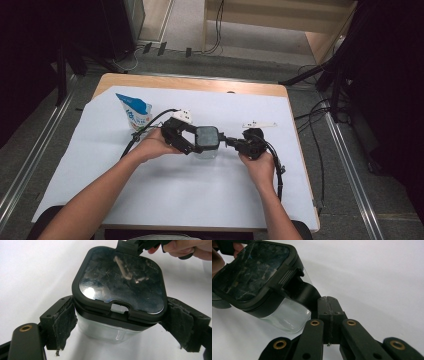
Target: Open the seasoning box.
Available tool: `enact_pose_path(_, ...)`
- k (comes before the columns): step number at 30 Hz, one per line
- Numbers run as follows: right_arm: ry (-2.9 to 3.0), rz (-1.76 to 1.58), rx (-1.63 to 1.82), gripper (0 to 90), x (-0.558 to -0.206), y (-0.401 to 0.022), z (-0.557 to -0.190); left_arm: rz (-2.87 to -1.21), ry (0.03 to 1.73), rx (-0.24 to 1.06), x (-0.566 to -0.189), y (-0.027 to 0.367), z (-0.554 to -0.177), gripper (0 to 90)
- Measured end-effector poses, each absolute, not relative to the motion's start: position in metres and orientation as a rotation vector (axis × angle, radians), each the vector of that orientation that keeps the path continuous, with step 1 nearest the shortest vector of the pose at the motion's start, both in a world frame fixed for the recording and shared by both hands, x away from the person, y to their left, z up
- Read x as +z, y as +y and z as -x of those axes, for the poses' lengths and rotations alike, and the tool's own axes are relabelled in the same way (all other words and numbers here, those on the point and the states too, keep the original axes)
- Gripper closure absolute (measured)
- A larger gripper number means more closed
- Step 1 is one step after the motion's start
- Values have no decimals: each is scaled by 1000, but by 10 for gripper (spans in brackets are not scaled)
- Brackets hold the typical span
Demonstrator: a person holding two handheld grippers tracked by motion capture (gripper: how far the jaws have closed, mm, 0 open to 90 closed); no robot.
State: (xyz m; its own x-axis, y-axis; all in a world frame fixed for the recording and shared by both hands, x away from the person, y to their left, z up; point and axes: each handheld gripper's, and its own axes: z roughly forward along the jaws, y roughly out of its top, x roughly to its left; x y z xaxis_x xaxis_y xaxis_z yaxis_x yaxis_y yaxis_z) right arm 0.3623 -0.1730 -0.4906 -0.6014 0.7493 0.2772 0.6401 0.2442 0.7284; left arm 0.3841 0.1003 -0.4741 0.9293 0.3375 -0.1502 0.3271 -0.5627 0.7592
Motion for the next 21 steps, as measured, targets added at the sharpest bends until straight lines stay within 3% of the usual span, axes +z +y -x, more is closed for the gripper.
enact_pose_path(21, 2377, -1325, 1296, 900, -490, -173, -362, -2223, 456, 34, -459, 103, -382, 168)
